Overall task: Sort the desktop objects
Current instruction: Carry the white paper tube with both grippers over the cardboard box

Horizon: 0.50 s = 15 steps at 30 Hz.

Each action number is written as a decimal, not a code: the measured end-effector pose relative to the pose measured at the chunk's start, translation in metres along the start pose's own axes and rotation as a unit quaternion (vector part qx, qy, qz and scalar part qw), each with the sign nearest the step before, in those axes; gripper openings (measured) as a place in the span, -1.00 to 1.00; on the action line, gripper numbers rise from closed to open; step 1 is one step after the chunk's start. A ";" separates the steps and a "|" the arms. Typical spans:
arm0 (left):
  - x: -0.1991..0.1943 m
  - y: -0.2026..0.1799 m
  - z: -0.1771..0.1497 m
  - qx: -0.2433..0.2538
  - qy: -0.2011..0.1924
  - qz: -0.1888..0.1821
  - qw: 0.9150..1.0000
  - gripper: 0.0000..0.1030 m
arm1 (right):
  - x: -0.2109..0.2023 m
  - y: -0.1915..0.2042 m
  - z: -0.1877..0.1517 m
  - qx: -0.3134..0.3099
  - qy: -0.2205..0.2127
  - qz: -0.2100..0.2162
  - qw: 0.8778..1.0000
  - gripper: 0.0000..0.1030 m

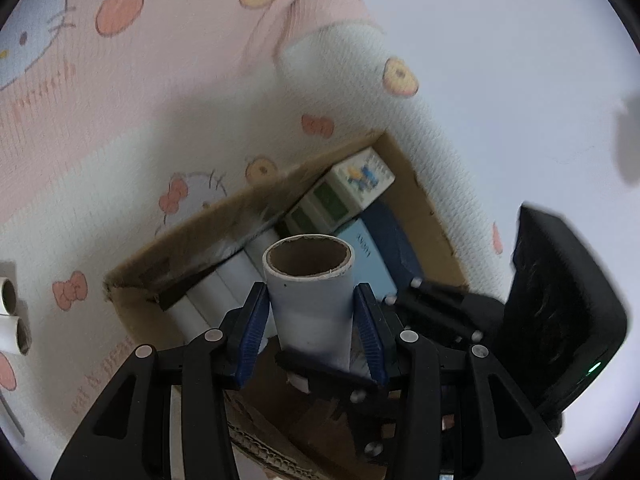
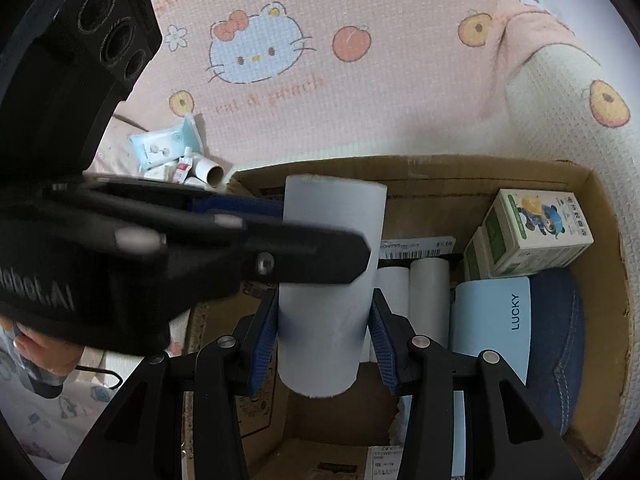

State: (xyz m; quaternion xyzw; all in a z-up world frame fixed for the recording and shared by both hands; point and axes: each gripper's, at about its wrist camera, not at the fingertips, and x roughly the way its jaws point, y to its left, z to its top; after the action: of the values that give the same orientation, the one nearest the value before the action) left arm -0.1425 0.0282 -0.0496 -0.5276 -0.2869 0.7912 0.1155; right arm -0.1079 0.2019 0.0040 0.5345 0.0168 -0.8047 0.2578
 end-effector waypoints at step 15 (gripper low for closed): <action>0.008 -0.001 0.000 0.021 0.005 0.081 0.996 -0.06 | 0.022 -0.017 0.011 0.017 0.026 0.038 0.999 -0.22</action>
State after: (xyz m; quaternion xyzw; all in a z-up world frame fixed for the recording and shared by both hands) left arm -0.1459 0.0331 -0.0553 -0.5502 -0.2254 0.8015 0.0633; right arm -0.1308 0.2041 -0.0149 0.5602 -0.0106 -0.7801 0.2785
